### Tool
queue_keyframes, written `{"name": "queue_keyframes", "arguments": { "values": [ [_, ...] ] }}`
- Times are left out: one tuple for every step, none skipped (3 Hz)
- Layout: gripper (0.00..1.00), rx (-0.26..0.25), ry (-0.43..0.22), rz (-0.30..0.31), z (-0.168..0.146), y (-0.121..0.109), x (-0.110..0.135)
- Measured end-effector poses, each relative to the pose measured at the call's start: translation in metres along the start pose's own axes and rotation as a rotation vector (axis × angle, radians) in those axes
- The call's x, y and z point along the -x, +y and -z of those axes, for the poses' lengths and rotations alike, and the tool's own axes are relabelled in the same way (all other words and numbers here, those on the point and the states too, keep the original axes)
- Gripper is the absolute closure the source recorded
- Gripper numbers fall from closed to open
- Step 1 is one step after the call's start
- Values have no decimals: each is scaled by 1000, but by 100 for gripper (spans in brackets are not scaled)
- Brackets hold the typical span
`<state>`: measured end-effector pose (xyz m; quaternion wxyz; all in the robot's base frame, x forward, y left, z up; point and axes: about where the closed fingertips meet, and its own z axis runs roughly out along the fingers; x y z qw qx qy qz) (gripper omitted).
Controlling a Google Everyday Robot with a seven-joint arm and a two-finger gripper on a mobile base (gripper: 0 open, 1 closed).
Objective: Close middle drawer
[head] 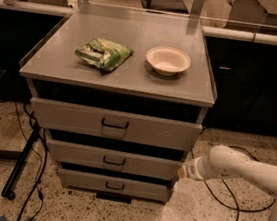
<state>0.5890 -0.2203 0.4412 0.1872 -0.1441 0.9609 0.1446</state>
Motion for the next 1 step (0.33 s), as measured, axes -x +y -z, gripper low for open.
{"name": "queue_keyframes", "arguments": {
  "values": [
    [100,7,117,-32,35,-18,-42]
  ]
}}
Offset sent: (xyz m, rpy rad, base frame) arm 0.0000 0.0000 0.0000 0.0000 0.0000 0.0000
